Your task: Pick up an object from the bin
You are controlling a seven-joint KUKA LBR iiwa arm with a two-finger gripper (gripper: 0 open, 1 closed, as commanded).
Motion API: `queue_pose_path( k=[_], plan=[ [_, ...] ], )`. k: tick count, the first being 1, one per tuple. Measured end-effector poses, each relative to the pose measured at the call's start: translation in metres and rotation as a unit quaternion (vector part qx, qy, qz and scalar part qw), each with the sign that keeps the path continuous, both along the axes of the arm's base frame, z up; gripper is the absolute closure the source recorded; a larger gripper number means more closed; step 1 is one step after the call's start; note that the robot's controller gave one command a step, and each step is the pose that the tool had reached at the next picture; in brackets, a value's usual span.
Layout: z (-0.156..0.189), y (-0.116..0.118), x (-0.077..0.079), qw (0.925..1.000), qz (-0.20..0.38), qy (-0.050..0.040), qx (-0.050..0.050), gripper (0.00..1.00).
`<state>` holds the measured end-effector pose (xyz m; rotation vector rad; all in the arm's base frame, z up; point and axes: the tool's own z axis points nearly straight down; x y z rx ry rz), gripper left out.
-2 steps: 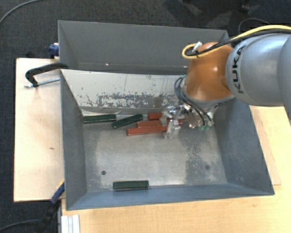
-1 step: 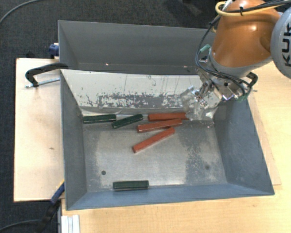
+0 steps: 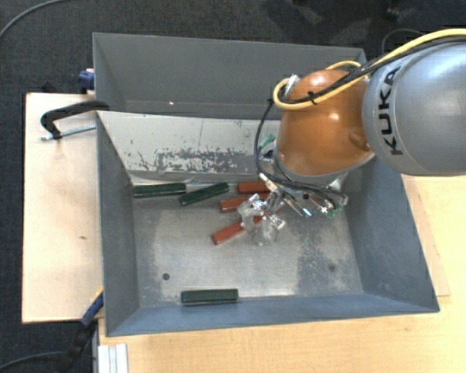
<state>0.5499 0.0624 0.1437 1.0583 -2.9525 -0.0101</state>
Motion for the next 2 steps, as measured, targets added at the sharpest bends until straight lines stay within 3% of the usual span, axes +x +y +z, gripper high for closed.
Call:
queue_pose_path(
  k=[1,2],
  plan=[
    [0.0038,-0.0044,0.0033,1.0,-0.004,-0.0048,-0.001,0.0],
    [0.0038,-0.0045,0.0034,1.0,-0.005,-0.0047,-0.001,1.0]
  ],
)
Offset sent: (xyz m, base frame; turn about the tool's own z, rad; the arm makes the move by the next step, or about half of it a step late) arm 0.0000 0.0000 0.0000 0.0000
